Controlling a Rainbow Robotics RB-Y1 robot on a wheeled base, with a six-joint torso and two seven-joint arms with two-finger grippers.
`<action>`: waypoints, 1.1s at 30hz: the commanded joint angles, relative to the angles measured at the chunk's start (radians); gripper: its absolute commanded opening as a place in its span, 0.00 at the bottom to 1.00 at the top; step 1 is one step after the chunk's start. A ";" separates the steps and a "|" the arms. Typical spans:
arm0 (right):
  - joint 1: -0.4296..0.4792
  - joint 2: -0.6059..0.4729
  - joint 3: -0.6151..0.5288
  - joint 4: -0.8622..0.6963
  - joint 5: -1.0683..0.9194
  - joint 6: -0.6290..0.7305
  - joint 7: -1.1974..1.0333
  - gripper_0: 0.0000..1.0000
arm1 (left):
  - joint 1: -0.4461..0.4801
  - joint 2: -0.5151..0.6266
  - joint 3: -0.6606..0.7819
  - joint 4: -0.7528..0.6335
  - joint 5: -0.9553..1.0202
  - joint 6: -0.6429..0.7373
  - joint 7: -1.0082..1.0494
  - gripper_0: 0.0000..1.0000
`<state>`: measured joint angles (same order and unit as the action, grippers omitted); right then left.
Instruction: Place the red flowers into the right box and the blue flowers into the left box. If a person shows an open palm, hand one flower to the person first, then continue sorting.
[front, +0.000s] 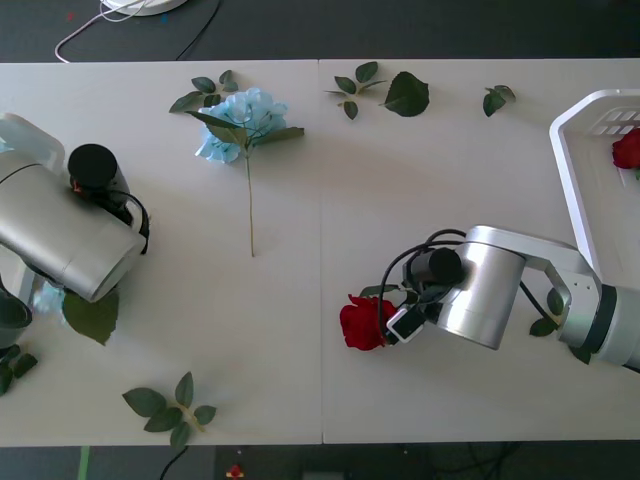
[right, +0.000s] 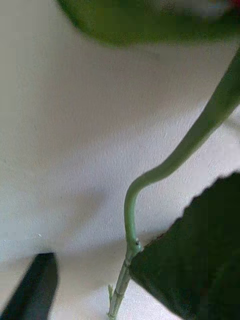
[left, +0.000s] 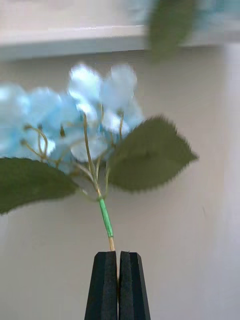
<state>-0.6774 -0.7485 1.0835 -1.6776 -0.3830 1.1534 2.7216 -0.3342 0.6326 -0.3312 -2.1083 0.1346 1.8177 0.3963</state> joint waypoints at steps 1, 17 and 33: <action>-0.027 0.041 0.015 0.044 0.029 -0.020 -0.048 0.00 | 0.009 0.041 -0.012 -0.079 -0.072 -0.014 -0.051 0.00; -0.025 0.040 0.019 0.039 0.033 -0.020 -0.057 0.00 | 0.035 0.061 -0.008 -0.090 -0.104 -0.029 -0.159 0.00; -0.024 -0.181 -0.402 -0.286 -0.254 0.239 -0.263 0.00 | 0.034 0.055 0.035 -0.233 0.134 -0.057 0.477 0.01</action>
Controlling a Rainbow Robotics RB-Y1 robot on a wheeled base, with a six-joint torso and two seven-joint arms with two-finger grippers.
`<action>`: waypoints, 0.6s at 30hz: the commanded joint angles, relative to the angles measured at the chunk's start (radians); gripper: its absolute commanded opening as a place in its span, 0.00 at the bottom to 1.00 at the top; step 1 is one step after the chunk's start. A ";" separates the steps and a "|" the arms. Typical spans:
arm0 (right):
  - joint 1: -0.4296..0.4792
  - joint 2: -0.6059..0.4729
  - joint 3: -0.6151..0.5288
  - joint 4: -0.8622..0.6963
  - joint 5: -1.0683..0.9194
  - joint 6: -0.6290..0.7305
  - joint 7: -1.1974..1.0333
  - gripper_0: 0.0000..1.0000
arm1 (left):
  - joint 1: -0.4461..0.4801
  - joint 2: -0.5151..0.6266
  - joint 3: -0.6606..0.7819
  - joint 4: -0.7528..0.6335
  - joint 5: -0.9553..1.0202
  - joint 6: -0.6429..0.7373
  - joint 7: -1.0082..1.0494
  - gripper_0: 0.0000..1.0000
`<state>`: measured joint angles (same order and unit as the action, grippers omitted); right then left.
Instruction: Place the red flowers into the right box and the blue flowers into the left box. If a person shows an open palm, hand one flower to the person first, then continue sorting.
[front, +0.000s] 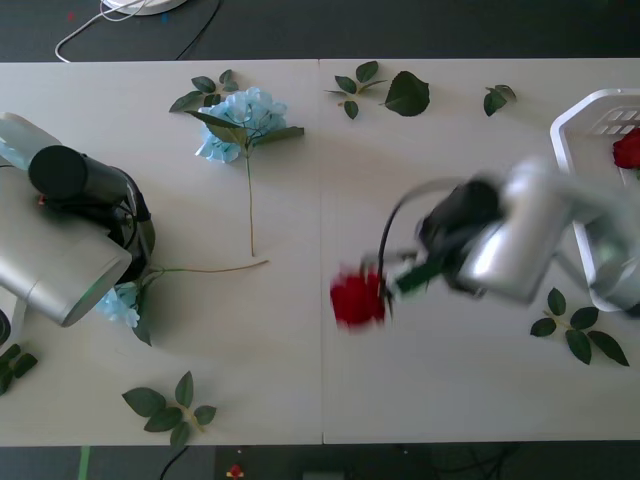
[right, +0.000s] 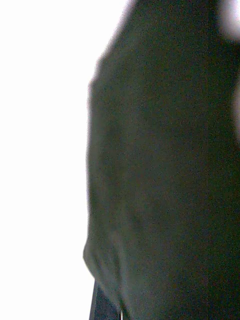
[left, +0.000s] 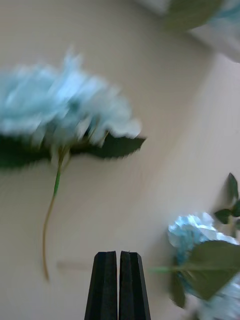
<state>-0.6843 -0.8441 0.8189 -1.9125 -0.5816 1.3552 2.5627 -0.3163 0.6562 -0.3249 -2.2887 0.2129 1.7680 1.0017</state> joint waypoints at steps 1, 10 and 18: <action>-0.018 -0.107 -0.181 -0.051 -0.081 0.055 -0.156 0.00 | 0.016 0.028 0.029 -0.052 0.079 -0.010 -0.100 0.00; -0.011 -0.322 -0.293 -0.042 -0.129 0.114 -0.805 0.00 | 0.025 -0.007 0.004 0.023 0.135 -0.098 -0.043 0.39; -0.009 -0.421 -0.293 0.142 -0.211 0.125 -1.285 0.00 | 0.023 -0.024 -0.031 0.190 0.106 -0.257 -0.043 0.80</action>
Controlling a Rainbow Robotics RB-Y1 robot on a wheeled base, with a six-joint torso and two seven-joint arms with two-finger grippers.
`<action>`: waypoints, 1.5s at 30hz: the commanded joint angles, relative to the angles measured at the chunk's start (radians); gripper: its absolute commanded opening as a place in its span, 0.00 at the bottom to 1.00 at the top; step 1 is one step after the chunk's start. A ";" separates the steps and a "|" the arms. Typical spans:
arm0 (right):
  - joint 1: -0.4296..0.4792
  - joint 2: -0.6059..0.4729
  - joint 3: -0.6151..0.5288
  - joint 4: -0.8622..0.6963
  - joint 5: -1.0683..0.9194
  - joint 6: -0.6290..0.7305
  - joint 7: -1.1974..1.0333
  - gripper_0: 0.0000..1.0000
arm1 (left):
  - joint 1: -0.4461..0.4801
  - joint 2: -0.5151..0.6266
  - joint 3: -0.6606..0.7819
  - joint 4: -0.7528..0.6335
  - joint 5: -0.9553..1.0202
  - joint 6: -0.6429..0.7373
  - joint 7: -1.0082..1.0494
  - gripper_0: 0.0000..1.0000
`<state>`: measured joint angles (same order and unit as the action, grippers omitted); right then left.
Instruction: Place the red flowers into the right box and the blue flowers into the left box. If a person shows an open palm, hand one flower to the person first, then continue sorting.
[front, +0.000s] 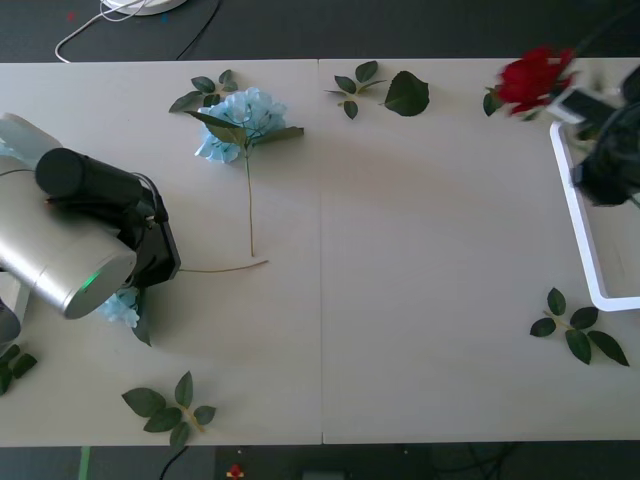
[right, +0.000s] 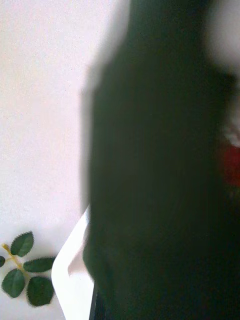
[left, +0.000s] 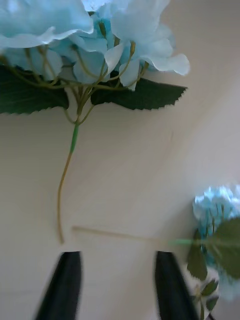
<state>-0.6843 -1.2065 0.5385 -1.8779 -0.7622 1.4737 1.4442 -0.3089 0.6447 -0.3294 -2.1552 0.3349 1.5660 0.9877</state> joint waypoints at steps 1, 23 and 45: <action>-0.011 -0.061 -0.012 0.151 -0.037 0.002 -0.205 0.00 | 0.016 -0.013 -0.033 0.074 -0.013 -0.070 -0.029 0.80; -0.012 0.007 0.021 0.753 -0.042 -0.374 -0.337 0.00 | 0.016 -0.030 -0.157 0.330 0.059 -0.300 -0.030 0.81; -0.012 0.016 0.069 0.749 0.024 -0.500 -0.344 1.00 | 0.016 -0.030 -0.234 0.428 0.092 -0.399 -0.053 0.80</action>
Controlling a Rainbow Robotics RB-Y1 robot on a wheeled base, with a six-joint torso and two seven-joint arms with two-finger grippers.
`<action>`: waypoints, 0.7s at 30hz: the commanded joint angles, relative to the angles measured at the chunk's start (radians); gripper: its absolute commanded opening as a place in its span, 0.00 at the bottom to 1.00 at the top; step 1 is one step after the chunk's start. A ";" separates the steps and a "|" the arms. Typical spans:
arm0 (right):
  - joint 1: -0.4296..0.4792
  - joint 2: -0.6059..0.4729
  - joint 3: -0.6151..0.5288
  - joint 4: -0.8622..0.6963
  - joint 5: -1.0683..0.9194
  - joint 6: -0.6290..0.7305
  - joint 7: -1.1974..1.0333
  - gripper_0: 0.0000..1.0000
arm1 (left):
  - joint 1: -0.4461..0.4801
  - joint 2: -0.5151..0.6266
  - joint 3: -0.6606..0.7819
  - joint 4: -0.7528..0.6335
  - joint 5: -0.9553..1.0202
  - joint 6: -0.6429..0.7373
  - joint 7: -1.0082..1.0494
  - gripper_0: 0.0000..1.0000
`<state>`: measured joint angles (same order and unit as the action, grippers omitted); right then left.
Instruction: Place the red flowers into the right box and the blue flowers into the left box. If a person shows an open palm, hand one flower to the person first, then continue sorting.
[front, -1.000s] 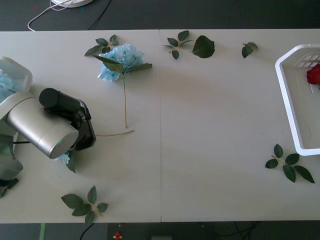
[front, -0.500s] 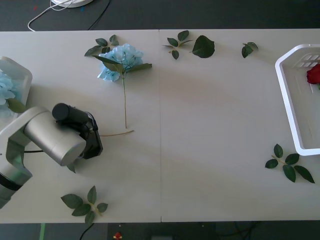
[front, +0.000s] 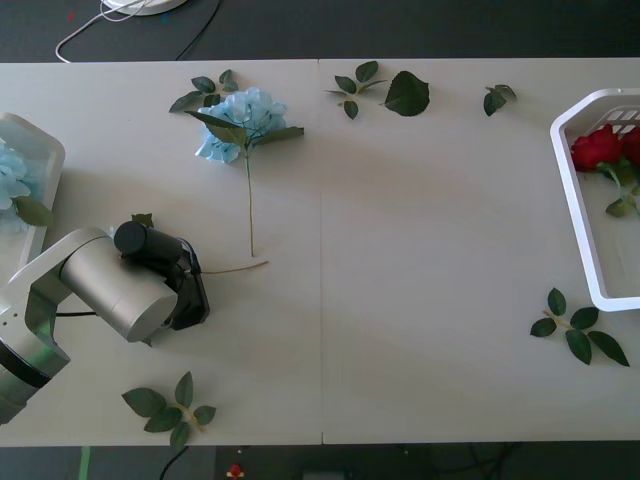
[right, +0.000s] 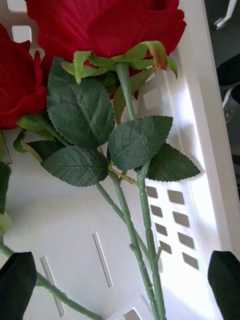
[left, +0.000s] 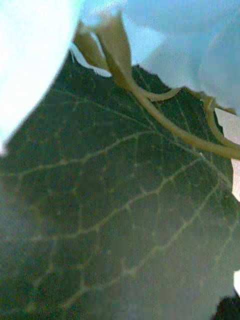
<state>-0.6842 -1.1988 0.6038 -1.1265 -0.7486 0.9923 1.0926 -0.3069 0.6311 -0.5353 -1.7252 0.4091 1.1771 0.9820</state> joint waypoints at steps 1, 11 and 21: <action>-0.011 0.008 -0.003 -0.009 0.011 -0.017 0.012 1.00 | 0.014 -0.016 -0.029 -0.002 0.017 -0.010 -0.048 0.79; 0.087 -0.007 -0.363 -0.182 -0.201 0.183 0.263 1.00 | 0.014 -0.016 -0.034 -0.002 0.033 -0.001 -0.054 0.21; 0.399 0.012 -0.748 -0.573 -0.492 0.207 0.647 1.00 | 0.014 -0.016 -0.032 -0.002 0.034 0.001 -0.069 0.00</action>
<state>-0.3499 -1.1965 -0.0883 -1.5973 -1.1765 1.1976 1.6348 -0.3067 0.6304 -0.5516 -1.7211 0.4354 1.1772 0.9633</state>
